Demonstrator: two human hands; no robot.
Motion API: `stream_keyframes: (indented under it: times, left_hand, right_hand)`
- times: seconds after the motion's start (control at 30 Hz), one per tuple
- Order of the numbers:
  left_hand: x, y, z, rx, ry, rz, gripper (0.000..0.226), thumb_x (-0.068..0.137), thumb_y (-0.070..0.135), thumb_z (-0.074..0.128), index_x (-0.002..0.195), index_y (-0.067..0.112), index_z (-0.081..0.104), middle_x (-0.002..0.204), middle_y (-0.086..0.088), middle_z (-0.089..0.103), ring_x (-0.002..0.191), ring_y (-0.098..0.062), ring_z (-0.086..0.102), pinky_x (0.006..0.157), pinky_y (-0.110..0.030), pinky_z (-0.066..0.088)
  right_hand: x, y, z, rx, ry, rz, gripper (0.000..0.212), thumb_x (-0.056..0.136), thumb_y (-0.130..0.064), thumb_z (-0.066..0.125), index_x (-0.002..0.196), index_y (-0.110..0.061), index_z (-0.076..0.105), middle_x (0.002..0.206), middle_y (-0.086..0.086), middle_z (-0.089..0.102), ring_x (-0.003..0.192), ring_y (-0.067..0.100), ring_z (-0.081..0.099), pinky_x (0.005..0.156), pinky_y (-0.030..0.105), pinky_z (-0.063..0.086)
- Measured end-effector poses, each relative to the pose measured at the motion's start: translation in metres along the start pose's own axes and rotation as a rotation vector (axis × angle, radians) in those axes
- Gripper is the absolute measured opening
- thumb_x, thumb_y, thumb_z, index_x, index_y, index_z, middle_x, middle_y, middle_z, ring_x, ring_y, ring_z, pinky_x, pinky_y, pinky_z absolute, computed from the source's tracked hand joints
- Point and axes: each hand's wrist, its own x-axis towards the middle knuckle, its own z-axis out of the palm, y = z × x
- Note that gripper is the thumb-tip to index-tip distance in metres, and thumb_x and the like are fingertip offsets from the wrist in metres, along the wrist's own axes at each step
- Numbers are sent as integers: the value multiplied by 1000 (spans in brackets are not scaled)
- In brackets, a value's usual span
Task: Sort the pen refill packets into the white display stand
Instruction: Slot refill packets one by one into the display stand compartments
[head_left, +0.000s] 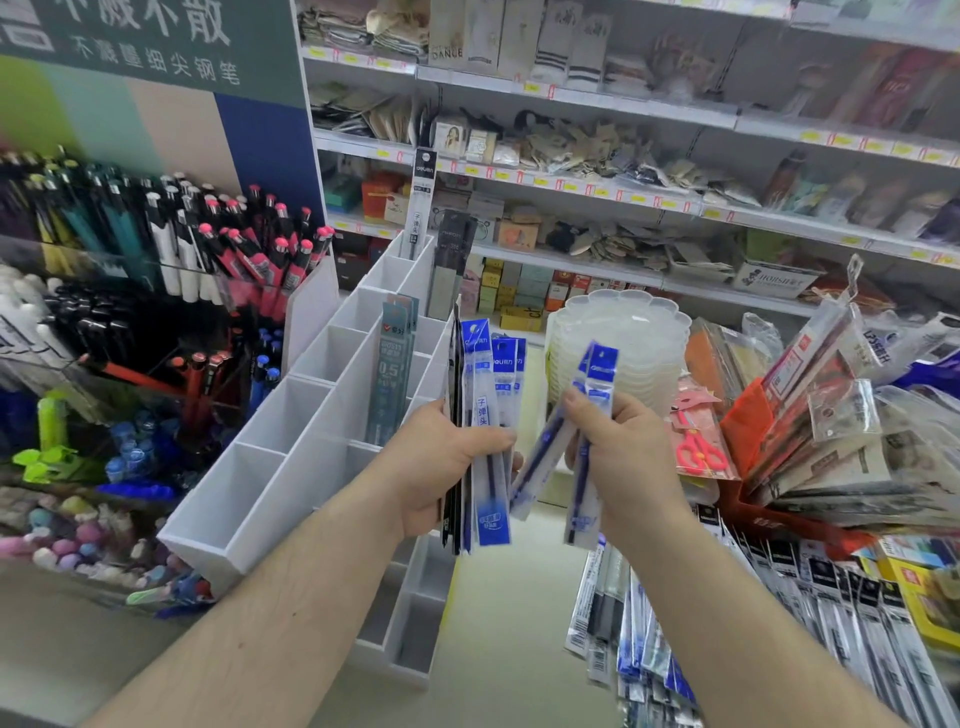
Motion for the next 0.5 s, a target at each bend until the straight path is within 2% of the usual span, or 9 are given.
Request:
stream_keyframes:
  times: [0.1, 0.23, 0.37, 0.43, 0.5]
  left_hand:
    - [-1, 0, 2, 3, 5, -18, 22, 89, 5, 67, 110, 6, 61, 81, -12, 73, 77, -25, 73, 74, -42, 60]
    - [0, -1, 6, 30, 39, -25, 26, 88, 4, 69, 113, 5, 60, 91, -15, 76, 82, -29, 74, 76, -45, 61]
    - [1, -1, 11, 40, 90, 1, 32, 86, 4, 73, 116, 9, 62, 97, -12, 76, 88, -30, 75, 84, -52, 58]
    - [-1, 1, 13, 32, 89, 9, 32, 85, 3, 73, 115, 10, 63, 97, -11, 76, 88, -29, 75, 83, -52, 59]
    - [-4, 4, 15, 21, 60, 9, 29, 86, 3, 71, 113, 11, 64, 96, -12, 76, 87, -30, 75, 80, -50, 60]
  right_hand:
    - [1, -3, -8, 39, 27, 5, 13, 101, -24, 54, 98, -14, 61, 78, 7, 67, 67, 17, 69, 58, 30, 58]
    - [-2, -1, -5, 45, 11, -52, 11, 100, -22, 56, 99, -12, 61, 68, 5, 61, 52, 12, 59, 49, 25, 54]
    - [-3, 12, 6, 54, -15, -84, 8, 96, -21, 63, 95, -13, 63, 66, 0, 62, 49, 12, 53, 47, 28, 47]
    - [-3, 17, 12, 60, -19, -84, 8, 93, -19, 67, 98, -12, 66, 76, 1, 72, 60, 15, 65, 57, 34, 54]
    - [-4, 19, 16, 78, -10, -69, 9, 92, -15, 68, 100, -12, 68, 93, 6, 76, 83, 24, 74, 73, 45, 60]
